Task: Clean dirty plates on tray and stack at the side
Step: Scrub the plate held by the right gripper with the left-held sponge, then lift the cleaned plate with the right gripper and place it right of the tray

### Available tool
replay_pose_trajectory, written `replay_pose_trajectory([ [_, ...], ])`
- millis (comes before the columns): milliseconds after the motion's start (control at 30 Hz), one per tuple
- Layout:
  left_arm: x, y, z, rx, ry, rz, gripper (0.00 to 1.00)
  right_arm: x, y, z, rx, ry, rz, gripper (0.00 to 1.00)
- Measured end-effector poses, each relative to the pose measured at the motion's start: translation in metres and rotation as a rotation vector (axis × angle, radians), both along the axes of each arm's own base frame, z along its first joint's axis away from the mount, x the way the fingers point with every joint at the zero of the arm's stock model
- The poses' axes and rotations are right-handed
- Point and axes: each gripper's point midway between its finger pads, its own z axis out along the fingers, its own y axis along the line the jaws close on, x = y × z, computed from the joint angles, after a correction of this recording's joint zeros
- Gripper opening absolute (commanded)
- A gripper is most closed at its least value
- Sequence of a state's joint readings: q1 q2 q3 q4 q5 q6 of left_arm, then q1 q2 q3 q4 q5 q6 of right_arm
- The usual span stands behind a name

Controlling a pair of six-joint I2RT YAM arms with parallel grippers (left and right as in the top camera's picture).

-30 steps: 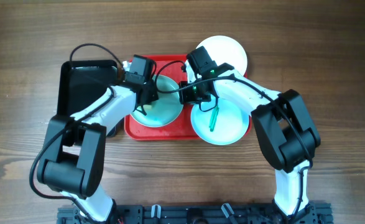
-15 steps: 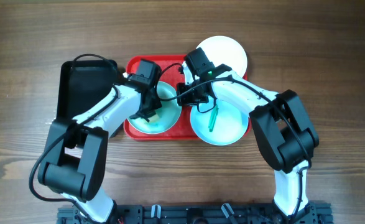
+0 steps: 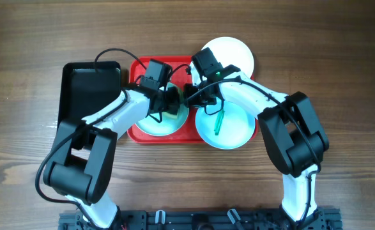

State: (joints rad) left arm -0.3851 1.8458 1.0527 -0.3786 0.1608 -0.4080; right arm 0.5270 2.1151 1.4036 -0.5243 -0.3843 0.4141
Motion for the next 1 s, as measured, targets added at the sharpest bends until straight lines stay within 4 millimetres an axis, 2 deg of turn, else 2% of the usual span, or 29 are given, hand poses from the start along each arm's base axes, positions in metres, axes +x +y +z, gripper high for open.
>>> replay_pose_trajectory([
  [33,-0.012,0.001,-0.002,0.002,0.053,-0.035,0.04,-0.001,0.0,0.0,0.0,0.001,0.002,0.04],
  [100,-0.024,0.01,-0.003,0.016,0.118,-0.039,0.04,-0.002,0.002,0.0,0.002,0.001,0.012,0.04],
  [167,-0.034,0.033,-0.005,0.052,0.187,0.006,0.04,-0.004,0.004,0.0,0.005,0.002,0.022,0.04],
  [200,-0.039,0.05,-0.005,0.107,0.217,0.056,0.04,-0.005,0.005,0.0,0.005,0.002,0.024,0.04],
  [267,-0.037,0.084,-0.004,0.218,0.216,0.163,0.04,-0.005,0.005,0.0,0.005,0.001,0.024,0.04],
  [367,-0.022,0.112,0.005,0.344,0.157,0.253,0.04,-0.004,0.005,0.0,0.005,0.001,0.023,0.04],
  [400,-0.013,0.114,0.014,0.352,0.14,0.264,0.04,-0.004,0.005,0.0,0.005,0.0,0.023,0.05],
  [433,0.008,0.111,0.036,0.336,0.086,0.281,0.04,-0.004,0.004,0.0,0.005,0.0,0.021,0.06],
  [467,0.021,0.109,0.054,0.325,0.054,0.289,0.04,-0.003,0.004,0.0,0.005,-0.001,0.02,0.06],
  [533,0.052,0.106,0.107,0.282,-0.049,0.317,0.04,-0.003,0.004,0.0,0.005,0.0,0.019,0.08],
  [600,0.061,0.114,0.147,0.259,-0.104,0.349,0.04,-0.003,0.004,0.0,0.005,0.0,0.02,0.04],
  [667,0.06,0.125,0.16,0.255,-0.112,0.377,0.04,-0.003,0.003,0.0,0.004,0.0,0.02,0.04],
  [800,0.051,0.146,0.155,0.275,-0.058,0.417,0.04,-0.008,-0.006,0.0,-0.052,0.021,0.008,0.04],
  [900,0.05,0.148,0.155,0.277,-0.054,0.421,0.04,-0.002,-0.029,0.019,-0.188,-0.063,-0.019,0.04],
  [1000,0.049,0.148,0.155,0.276,-0.051,0.42,0.04,0.01,-0.04,0.079,-0.336,-0.306,-0.052,0.04],
])
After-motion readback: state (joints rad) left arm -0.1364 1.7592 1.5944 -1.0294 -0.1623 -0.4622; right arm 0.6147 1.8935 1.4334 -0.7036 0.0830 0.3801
